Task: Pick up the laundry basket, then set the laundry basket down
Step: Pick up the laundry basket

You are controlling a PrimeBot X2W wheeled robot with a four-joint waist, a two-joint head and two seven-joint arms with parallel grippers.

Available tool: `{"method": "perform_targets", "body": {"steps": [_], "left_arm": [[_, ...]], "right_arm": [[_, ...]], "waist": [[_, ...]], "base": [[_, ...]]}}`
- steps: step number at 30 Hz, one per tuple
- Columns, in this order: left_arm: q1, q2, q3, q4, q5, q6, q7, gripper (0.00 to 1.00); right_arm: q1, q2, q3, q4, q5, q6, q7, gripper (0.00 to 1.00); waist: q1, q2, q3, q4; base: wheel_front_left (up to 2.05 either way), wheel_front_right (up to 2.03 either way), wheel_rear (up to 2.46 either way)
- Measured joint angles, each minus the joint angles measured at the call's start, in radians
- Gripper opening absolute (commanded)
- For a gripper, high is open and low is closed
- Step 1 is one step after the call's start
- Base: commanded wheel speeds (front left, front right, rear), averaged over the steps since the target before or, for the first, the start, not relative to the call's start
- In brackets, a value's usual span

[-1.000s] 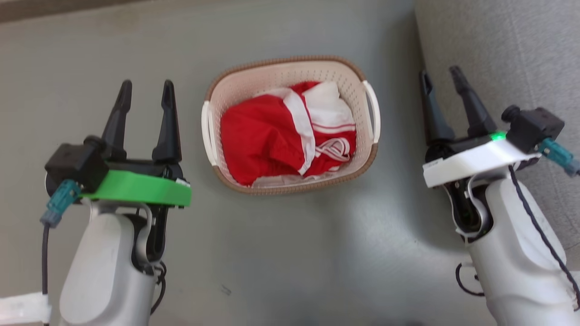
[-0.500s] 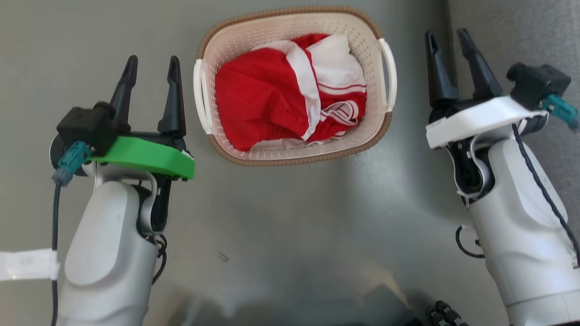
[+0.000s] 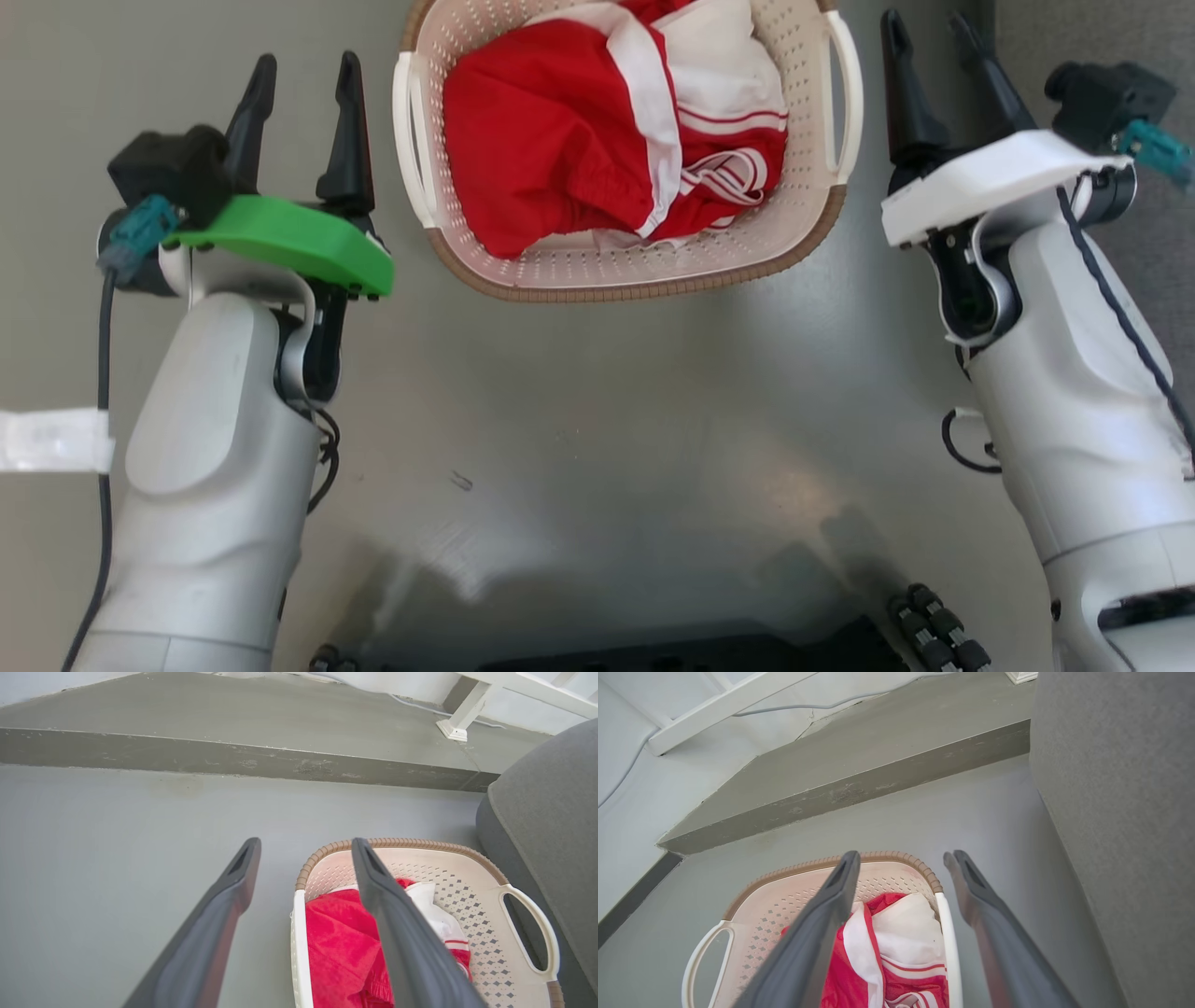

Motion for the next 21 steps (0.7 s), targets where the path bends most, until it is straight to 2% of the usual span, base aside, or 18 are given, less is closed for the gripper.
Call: {"method": "perform_targets", "body": {"steps": [21], "left_arm": [[-0.206,-0.005,-0.060,0.235,-0.038,-0.017,0.015,1.00]], "right_arm": [[-0.189,0.001,-0.002,0.228,0.013,-0.003,0.023,1.00]], "waist": [[-0.0001,0.0000,0.151,0.008]], "base": [[0.00,0.00,0.00]]}}
